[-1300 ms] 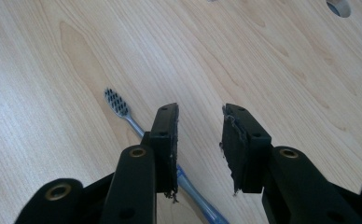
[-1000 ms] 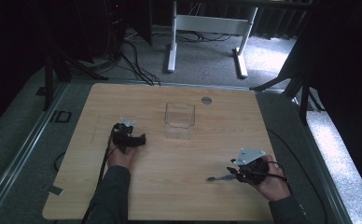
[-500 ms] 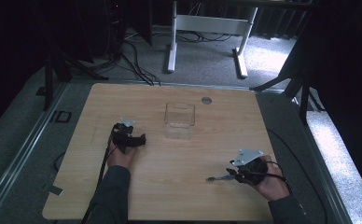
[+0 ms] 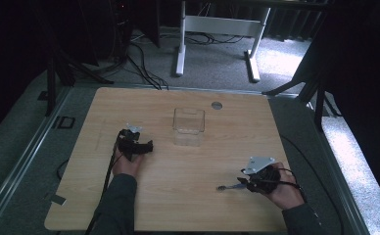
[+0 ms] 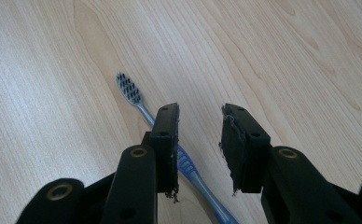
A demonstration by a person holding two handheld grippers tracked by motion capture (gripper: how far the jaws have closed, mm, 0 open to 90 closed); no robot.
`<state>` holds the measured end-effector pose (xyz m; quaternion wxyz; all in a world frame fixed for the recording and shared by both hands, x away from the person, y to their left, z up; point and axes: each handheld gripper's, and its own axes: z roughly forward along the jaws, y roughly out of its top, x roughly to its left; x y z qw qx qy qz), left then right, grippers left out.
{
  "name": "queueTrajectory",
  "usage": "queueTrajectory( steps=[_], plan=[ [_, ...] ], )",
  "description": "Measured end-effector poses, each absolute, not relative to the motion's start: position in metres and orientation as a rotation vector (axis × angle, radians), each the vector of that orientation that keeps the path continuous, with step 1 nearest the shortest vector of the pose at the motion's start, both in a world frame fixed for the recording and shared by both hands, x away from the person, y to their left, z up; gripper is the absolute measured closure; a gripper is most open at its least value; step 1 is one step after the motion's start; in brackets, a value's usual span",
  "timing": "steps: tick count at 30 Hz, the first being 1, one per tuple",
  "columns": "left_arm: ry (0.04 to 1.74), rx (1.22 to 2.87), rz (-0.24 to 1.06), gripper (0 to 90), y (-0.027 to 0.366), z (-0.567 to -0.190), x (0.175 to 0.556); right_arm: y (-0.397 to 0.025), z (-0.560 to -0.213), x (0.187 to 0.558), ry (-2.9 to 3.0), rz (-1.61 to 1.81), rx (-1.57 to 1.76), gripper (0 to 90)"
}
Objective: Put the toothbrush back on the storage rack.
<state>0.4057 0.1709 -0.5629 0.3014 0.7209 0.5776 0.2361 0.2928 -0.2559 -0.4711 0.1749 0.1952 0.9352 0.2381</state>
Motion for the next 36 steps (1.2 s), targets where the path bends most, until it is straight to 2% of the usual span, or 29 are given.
queueTrajectory(
  steps=[36],
  plan=[
    [1.532,1.913,0.626,13.9,0.1709,-0.5629,0.4057,-0.2585,-0.4806,0.2983,2.714,0.644,0.520,68.5]
  ],
)
